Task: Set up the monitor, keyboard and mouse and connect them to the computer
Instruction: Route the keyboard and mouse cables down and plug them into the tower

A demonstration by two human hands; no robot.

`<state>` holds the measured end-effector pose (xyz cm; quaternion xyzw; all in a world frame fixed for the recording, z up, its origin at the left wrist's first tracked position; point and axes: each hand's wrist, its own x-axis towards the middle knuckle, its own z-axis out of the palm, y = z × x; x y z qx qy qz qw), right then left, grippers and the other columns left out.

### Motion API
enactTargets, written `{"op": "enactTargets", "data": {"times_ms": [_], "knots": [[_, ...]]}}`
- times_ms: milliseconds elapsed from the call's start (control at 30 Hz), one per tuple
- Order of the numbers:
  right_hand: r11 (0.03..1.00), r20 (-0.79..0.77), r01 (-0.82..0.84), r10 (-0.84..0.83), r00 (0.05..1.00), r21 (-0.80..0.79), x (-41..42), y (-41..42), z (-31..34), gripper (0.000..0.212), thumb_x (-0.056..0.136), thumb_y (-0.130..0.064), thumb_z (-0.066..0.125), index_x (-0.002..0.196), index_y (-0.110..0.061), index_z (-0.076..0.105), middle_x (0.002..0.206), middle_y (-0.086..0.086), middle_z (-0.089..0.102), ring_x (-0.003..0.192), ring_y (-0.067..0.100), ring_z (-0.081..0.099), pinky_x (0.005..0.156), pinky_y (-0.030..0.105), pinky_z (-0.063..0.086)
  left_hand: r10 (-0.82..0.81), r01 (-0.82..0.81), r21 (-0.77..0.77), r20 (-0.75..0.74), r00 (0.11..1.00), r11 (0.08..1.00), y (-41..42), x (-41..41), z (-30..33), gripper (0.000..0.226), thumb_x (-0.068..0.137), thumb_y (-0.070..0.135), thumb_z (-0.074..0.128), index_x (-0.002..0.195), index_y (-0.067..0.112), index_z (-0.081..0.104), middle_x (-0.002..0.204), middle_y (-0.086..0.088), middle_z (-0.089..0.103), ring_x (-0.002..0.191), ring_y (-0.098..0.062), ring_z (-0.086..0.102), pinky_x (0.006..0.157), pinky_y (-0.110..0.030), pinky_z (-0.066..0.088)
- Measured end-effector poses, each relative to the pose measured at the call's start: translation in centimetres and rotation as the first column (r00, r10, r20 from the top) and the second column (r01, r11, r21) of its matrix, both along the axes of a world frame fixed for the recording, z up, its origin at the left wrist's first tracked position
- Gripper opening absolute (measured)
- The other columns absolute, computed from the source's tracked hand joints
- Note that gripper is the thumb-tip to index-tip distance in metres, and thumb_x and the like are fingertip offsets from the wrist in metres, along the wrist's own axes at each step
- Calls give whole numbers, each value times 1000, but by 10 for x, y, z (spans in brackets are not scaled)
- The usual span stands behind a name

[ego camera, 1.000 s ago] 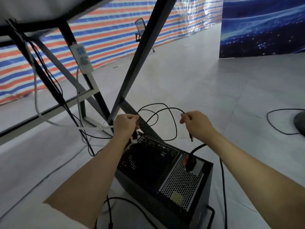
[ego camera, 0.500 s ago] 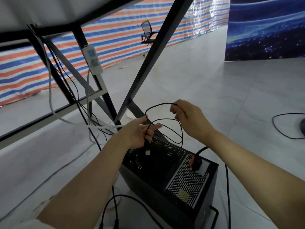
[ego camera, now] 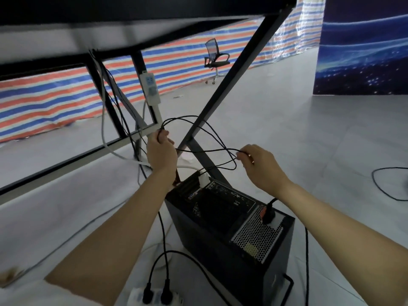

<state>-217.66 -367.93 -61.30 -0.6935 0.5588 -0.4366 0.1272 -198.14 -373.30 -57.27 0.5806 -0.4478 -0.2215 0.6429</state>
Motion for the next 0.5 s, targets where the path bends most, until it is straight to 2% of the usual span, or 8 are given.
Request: {"op": "enactTargets", "data": {"times_ms": [67,133,167,233,300,367,433,500], "knots": [[998,20,-62,61,998,19,15,5,8,23,98,-18,45,93,-2,62,88,12,61,81,27,57,77,38,45,89,-92,-73,-39,995,993,2,12,12,28,99,13,31,109,5,56,78,-2,58,74,-22,55,78,-39,47],[995,4,-102,102,995,8,30,9,13,23,98,-19,45,92,-5,61,86,9,60,76,24,56,73,34,44,95,-107,-177,-73,993,978,5,25,20,26,99,9,28,104,5,54,77,-7,58,68,-20,53,73,-38,45],[993,-18,-118,118,993,-10,38,10,14,22,98,-20,45,93,-6,61,86,7,61,74,21,54,70,31,43,109,-110,-225,-20,994,968,8,33,21,27,99,8,28,104,6,54,79,-11,59,68,-22,54,70,-36,45],[986,-36,-163,162,986,-20,53,12,15,20,98,-21,45,96,-8,61,84,4,62,66,15,52,64,28,41,230,-162,-269,242,943,949,18,54,18,29,99,8,32,113,6,57,92,-12,63,80,-26,58,71,-33,44],[973,1,-222,223,975,69,63,13,14,18,97,-23,46,98,-12,60,81,1,63,58,9,50,57,23,39,323,-215,-245,623,712,946,28,76,9,33,95,3,39,120,9,59,100,-13,65,90,-30,59,70,-34,43],[925,-4,-298,308,951,237,73,13,8,15,96,-24,48,94,-17,60,77,-2,65,52,3,52,52,17,39,162,-248,-85,936,313,965,37,95,2,40,87,-4,42,119,11,60,100,-15,64,93,-32,57,66,-35,41],[835,4,-378,411,912,400,85,15,-1,14,95,-24,50,89,-17,61,72,-5,64,52,3,54,52,16,42,-129,-400,128,991,26,907,43,107,0,34,90,1,42,115,14,62,103,-9,63,98,-28,57,72,-33,41],[732,55,-463,506,861,500,99,19,-9,17,95,-21,50,92,-11,62,70,-4,63,50,0,54,52,13,44,-354,-554,229,926,-130,801,50,113,1,27,91,4,45,110,13,62,108,-4,62,102,-24,58,75,-30,37]]}}
